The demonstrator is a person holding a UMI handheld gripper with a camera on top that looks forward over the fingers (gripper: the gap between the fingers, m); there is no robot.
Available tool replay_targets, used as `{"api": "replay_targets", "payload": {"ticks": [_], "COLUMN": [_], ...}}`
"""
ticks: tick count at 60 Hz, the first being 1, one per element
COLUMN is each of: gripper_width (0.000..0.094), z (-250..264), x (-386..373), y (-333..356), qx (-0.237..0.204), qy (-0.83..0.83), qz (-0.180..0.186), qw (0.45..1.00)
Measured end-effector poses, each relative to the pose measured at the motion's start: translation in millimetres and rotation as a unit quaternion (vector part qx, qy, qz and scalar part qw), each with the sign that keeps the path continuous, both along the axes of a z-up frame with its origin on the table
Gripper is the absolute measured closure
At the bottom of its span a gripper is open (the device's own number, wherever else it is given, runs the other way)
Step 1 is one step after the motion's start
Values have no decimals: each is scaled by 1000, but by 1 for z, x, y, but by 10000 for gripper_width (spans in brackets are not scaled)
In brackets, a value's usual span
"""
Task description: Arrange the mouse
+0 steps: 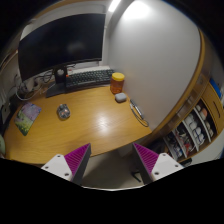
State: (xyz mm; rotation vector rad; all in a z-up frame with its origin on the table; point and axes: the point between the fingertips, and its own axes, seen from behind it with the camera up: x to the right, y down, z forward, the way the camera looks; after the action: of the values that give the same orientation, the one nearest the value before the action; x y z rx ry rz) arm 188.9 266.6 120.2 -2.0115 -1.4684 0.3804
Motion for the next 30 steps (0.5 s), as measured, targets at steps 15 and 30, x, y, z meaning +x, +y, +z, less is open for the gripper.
{"api": "replay_targets", "payload": {"ticks": [15, 30], "gripper_width": [81, 80], "z": [-16, -31], "x": [-29, -62], "y": [-29, -88], "qx": [0, -9], "qy": [3, 20], "qz": [43, 98], "qw": [999, 995]}}
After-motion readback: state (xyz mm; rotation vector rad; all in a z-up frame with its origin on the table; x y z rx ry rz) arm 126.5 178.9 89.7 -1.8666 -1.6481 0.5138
